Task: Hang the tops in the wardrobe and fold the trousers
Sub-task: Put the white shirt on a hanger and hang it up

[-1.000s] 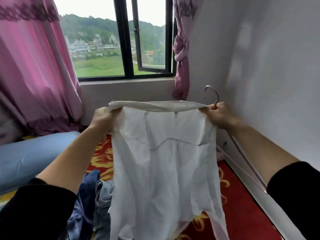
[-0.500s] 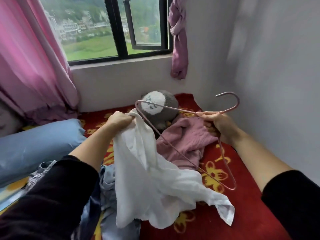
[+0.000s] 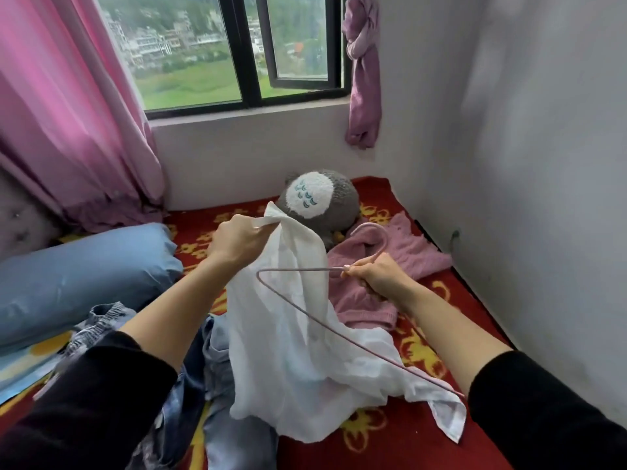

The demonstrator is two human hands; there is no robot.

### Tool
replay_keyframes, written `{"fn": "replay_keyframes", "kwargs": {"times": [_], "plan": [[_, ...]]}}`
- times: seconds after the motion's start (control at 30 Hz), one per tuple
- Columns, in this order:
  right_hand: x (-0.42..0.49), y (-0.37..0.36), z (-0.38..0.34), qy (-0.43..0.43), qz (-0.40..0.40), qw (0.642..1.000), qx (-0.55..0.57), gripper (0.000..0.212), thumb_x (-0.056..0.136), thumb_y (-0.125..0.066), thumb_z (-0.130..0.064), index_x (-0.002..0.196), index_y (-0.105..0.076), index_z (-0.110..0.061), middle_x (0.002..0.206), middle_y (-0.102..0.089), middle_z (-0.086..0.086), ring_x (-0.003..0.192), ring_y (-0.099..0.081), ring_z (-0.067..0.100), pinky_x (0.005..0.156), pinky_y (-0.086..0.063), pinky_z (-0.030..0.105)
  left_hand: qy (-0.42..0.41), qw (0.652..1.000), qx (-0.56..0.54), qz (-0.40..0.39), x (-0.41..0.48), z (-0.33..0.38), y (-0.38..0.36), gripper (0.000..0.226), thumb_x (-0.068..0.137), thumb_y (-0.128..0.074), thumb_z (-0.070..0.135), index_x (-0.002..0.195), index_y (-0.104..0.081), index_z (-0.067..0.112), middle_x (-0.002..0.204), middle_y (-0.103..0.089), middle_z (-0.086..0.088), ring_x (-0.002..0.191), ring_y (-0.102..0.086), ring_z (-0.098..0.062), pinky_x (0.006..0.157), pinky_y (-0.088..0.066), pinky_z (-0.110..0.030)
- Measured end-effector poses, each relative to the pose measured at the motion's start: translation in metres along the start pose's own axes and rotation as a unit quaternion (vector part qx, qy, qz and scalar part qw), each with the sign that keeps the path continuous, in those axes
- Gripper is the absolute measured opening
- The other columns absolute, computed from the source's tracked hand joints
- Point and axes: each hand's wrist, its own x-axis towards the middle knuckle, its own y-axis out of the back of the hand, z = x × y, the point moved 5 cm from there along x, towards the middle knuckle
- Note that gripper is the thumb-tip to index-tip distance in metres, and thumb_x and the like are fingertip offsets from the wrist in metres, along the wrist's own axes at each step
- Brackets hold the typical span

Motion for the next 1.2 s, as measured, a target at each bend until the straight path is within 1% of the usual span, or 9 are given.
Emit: {"fn": "replay_keyframes", "kwargs": {"times": [0.1, 0.27, 0.4, 0.5, 0.67, 0.8, 0.93, 1.03, 1.2], "plan": [[0.011, -0.029, -0.012, 0.006, 0.055, 0.998, 0.006, 0.019, 0.085, -0.065, -0.013, 0.071, -0.063, 0.001, 0.053, -0.044, -0.001, 0.050, -0.038, 0.010, 0.047, -0.032, 0.027, -0.075, 0.996, -0.035, -0.017, -0.020, 0.014, 0.004, 0.058, 0.084, -0.046, 0.067, 0.092, -0.071, 0.015, 0.085, -0.068, -0.005, 0.076, -0.059, -0.026, 0.065, -0.046, -0.034], [0.011, -0.047, -0.030, 0.044, 0.076, 0.994, 0.057, 0.018, 0.079, -0.060, -0.011, 0.062, -0.054, -0.011, 0.054, -0.045, 0.003, 0.050, -0.039, 0.015, 0.049, -0.032, 0.031, -0.099, 0.918, -0.021, -0.384, -0.053, 0.002, -0.009, 0.059, 0.076, -0.068, 0.058, 0.129, -0.052, 0.038, 0.108, -0.064, 0.010, 0.097, -0.060, -0.007, 0.088, -0.047, -0.026], [0.003, -0.049, -0.038, 0.084, 0.061, 0.995, 0.014, 0.015, 0.070, -0.062, -0.020, 0.062, -0.056, -0.009, 0.057, -0.046, 0.009, 0.054, -0.041, 0.019, 0.053, -0.034, 0.030, -0.136, 0.977, 0.091, -0.137, -0.030, -0.014, -0.008, 0.059, 0.084, -0.064, 0.036, 0.138, -0.044, 0.025, 0.138, -0.046, -0.003, 0.126, -0.043, -0.021, 0.103, -0.039, -0.035], [-0.010, -0.058, -0.043, 0.068, -0.017, 0.995, 0.069, 0.016, 0.075, -0.058, -0.001, 0.063, -0.055, -0.011, 0.056, -0.042, 0.007, 0.048, -0.036, 0.015, 0.044, -0.026, 0.022, -0.225, 0.960, 0.143, -0.085, -0.032, -0.004, -0.023, 0.056, 0.090, -0.057, 0.034, 0.142, -0.038, 0.026, 0.143, -0.042, -0.001, 0.132, -0.037, -0.022, 0.107, -0.034, -0.042], [-0.027, -0.062, -0.035, 0.017, -0.228, 0.947, 0.225, 0.033, 0.062, -0.040, 0.001, 0.067, -0.071, -0.009, 0.075, -0.056, 0.010, 0.070, -0.053, 0.017, 0.066, -0.042, 0.026, -0.333, 0.930, 0.150, -0.040, -0.037, 0.011, -0.022, 0.019, 0.092, -0.054, 0.008, 0.102, -0.066, 0.018, 0.094, -0.058, 0.005, 0.092, -0.062, -0.020, 0.068, -0.040, -0.025], [-0.007, -0.043, -0.015, 0.033, -0.145, 0.985, 0.083, 0.022, 0.075, -0.057, 0.007, 0.094, -0.062, -0.001, 0.084, -0.058, 0.012, 0.079, -0.054, 0.021, 0.063, -0.047, 0.019, -0.434, 0.887, 0.154, -0.025, -0.046, 0.012, -0.017, 0.020, 0.086, -0.061, 0.000, 0.097, -0.064, 0.017, 0.087, -0.058, 0.001, 0.068, -0.056, -0.015, 0.043, -0.030, -0.014], [0.003, -0.059, 0.002, 0.058, -0.179, 0.974, -0.127, 0.040, 0.072, -0.075, -0.030, 0.107, -0.065, -0.013, 0.104, -0.069, 0.005, 0.099, -0.064, 0.021, 0.087, -0.053, 0.037, -0.504, 0.852, 0.141, -0.024, -0.054, 0.019, -0.013, 0.034, 0.081, -0.065, -0.006, 0.104, -0.060, 0.019, 0.089, -0.057, -0.001, 0.069, -0.059, -0.015, 0.047, -0.052, -0.031], [0.015, -0.054, 0.005, 0.050, -0.052, 0.974, -0.212, 0.033, 0.072, -0.060, -0.042, 0.089, -0.067, -0.015, 0.096, -0.069, 0.010, 0.096, -0.063, 0.032, 0.086, -0.050, 0.052, -0.521, 0.846, 0.113, 0.002, -0.061, 0.025, 0.004, 0.035, 0.078, -0.070, -0.005, 0.106, -0.065, 0.015, 0.091, -0.061, -0.005, 0.073, -0.062, -0.017, 0.051, -0.055, -0.029], [0.017, -0.018, -0.005, 0.104, 0.128, 0.943, -0.288, 0.016, 0.086, -0.045, -0.026, 0.075, -0.044, -0.015, 0.076, -0.052, 0.007, 0.075, -0.051, 0.028, 0.062, -0.036, 0.036, -0.517, 0.849, 0.104, 0.026, -0.059, 0.007, 0.022, 0.040, 0.078, -0.071, -0.003, 0.109, -0.058, 0.019, 0.095, -0.063, -0.008, 0.075, -0.064, -0.023, 0.053, -0.058, -0.035]]}}
